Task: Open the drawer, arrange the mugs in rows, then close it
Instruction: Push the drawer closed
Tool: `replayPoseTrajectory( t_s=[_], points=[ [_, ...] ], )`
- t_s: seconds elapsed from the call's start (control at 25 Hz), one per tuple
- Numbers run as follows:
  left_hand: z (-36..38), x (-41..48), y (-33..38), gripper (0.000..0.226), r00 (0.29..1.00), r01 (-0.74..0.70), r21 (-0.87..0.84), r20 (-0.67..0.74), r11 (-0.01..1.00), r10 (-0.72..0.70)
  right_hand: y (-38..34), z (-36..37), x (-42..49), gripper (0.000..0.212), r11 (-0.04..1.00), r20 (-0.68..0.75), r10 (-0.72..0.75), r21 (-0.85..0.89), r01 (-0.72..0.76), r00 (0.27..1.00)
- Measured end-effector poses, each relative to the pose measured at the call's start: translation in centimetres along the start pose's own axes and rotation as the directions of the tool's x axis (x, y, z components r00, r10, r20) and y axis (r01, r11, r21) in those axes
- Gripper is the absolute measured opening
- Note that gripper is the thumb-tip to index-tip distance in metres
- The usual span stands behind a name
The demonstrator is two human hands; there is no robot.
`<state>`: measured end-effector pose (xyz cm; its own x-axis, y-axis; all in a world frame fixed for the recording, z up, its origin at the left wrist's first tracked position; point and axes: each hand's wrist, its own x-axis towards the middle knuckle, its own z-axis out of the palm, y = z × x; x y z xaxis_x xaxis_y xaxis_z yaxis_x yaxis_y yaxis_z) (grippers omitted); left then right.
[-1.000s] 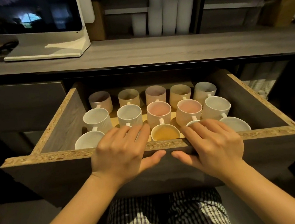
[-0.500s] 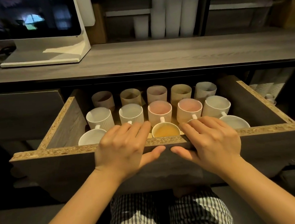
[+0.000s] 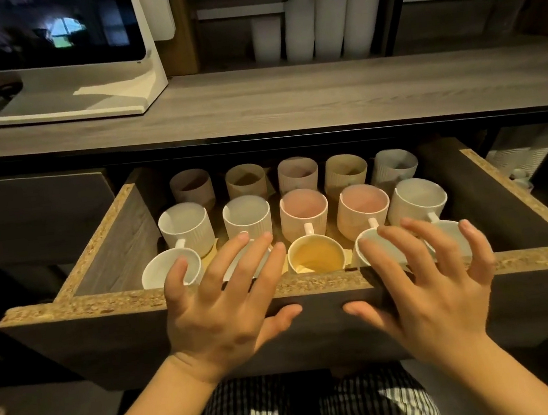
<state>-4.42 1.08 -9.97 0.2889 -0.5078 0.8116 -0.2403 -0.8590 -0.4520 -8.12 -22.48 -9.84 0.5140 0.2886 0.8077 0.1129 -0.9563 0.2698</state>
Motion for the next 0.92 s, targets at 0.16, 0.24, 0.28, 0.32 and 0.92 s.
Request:
replayPoseTrajectory(
  t_s=[0.16, 0.24, 0.28, 0.32, 0.92],
  points=[
    [1.4, 0.6, -0.2, 0.056, 1.000, -0.009, -0.001, -0.026, 1.000, 0.009, 0.4, 1.1, 0.8, 0.060, 1.000, 0.022, -0.011, -0.008, 0.011, 1.000],
    [2.8, 1.2, -0.6, 0.056, 1.000, -0.009, -0.006, -0.014, 1.000, 0.009, 0.7, 2.0, 1.8, 0.061, 1.000, 0.072, 0.002, -0.002, -0.002, 0.997],
    [3.7, 1.6, -0.7, 0.056, 1.000, -0.011, -0.011, -0.002, 1.000, 0.011, 0.9, 2.6, 2.4, 0.062, 1.000, 0.103, 0.010, 0.002, -0.010, 0.995],
    [4.7, 2.0, -0.9, 0.056, 1.000, -0.014, -0.017, 0.013, 1.000, 0.014, 1.0, 3.3, 3.0, 0.062, 1.000, 0.138, 0.019, 0.009, -0.020, 0.990],
    [15.0, 8.6, -2.8, 0.075, 0.912, 0.083, -0.030, 0.405, 0.996, -0.064, 3.6, 13.4, 11.0, 0.080, 0.996, 0.358, 0.086, -0.005, -0.090, 0.930]
  ],
)
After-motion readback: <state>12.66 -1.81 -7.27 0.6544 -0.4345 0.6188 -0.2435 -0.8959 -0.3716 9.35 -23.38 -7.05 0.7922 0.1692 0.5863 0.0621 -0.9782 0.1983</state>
